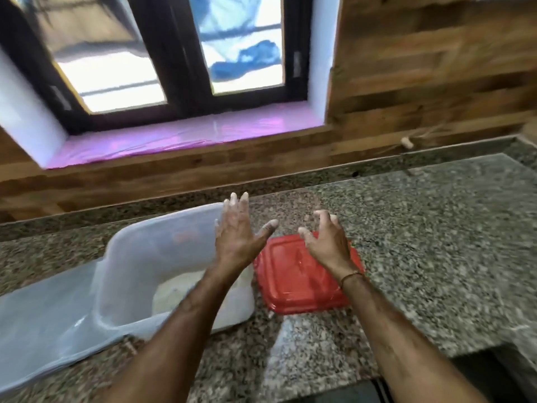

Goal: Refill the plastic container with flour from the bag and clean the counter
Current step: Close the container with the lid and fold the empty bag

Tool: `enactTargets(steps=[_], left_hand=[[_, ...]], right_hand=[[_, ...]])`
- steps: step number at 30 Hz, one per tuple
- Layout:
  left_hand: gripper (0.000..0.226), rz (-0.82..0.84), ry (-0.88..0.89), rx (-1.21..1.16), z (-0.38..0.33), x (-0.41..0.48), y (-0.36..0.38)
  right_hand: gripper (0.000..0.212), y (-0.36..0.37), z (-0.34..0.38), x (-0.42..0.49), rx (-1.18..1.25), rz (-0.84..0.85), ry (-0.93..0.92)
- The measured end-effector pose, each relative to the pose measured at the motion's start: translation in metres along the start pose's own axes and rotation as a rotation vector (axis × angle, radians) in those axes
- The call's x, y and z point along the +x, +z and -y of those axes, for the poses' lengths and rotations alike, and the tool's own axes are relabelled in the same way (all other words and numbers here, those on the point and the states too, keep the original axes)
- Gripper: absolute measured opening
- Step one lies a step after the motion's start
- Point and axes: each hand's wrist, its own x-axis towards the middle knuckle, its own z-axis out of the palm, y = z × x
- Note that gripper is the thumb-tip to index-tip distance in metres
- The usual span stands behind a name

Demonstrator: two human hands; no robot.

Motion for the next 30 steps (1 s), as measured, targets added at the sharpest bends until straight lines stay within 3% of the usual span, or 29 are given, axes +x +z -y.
enactTargets(steps=[5, 9, 12, 16, 18, 24, 30], left_hand=[[0.111, 0.049, 0.031, 0.199, -0.001, -0.008, 0.025], [0.113, 0.073, 0.042, 0.276, 0.000, -0.021, 0.022], [0.114, 0.064, 0.038, 0.297, -0.002, -0.023, 0.022], [0.115, 0.087, 0.031, 0.351, -0.003, -0.022, 0.023], [0.116, 0.092, 0.035, 0.358, -0.002, -0.021, 0.024], [0.118, 0.103, 0.048, 0.357, 0.002, -0.020, 0.026], [0.124, 0.129, 0.043, 0.323, 0.003, -0.019, 0.022]], right_hand=[[0.082, 0.015, -0.083, 0.001, -0.181, 0.215, 0.205], [0.105, 0.035, -0.118, -0.002, -0.204, 0.288, 0.447], [0.119, 0.044, -0.121, 0.001, -0.190, 0.292, 0.456], [0.116, 0.049, -0.119, 0.005, -0.131, 0.216, 0.453], [0.104, 0.050, -0.126, 0.010, -0.013, 0.154, 0.507], [0.055, 0.034, -0.141, 0.008, 0.735, 0.113, 0.680], [0.058, -0.023, -0.128, 0.009, 1.099, -0.018, 0.672]])
